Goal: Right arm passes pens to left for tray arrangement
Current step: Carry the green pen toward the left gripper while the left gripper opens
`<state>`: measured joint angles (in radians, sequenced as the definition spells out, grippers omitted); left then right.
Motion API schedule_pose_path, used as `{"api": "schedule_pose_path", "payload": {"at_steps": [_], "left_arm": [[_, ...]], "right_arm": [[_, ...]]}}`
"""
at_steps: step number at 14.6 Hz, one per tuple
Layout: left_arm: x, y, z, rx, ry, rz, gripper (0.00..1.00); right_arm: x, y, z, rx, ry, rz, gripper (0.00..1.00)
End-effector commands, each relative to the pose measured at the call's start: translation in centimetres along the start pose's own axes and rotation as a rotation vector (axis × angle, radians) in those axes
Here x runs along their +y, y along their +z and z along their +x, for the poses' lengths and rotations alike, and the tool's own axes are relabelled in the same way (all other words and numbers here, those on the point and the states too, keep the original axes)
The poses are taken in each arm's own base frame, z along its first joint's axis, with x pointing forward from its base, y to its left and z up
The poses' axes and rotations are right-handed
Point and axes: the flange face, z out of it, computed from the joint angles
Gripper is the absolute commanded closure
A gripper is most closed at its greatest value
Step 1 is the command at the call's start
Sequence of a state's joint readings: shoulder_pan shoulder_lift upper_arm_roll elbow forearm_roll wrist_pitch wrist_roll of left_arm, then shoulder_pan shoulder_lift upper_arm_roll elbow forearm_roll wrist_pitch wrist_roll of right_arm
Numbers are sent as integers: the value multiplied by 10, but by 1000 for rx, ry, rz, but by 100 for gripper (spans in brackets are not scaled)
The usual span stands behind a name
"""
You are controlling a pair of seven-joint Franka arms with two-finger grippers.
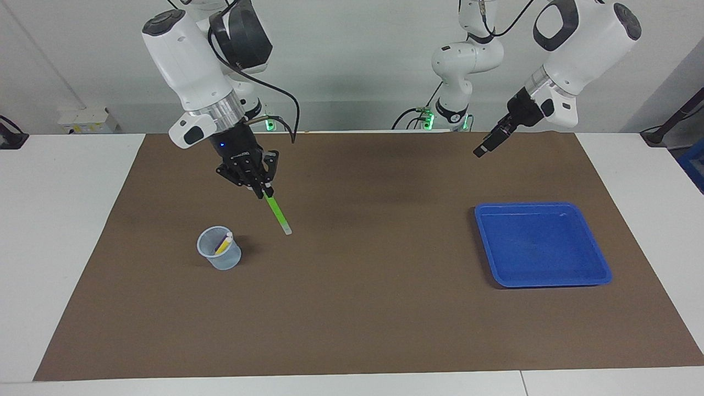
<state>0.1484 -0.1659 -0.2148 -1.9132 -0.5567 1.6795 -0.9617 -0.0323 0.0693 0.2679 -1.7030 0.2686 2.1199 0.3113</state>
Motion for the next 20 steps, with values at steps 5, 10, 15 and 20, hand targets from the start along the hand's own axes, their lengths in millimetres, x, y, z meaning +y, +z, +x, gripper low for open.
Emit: {"api": "schedule_pose_path", "payload": {"at_steps": [5, 10, 15, 20], "left_arm": [[8, -1, -1, -60, -157, -95, 23], [8, -11, 3, 98, 208, -45, 2], [2, -16, 10, 95, 218, -34, 0], [-12, -23, 23, 98, 418, -16, 0]], "right_arm": [[-34, 15, -3, 54, 109, 90, 100], [-65, 21, -20, 34, 66, 113, 100], [-109, 24, -43, 13, 68, 226, 100], [-149, 29, -64, -44, 225, 419, 100]]}}
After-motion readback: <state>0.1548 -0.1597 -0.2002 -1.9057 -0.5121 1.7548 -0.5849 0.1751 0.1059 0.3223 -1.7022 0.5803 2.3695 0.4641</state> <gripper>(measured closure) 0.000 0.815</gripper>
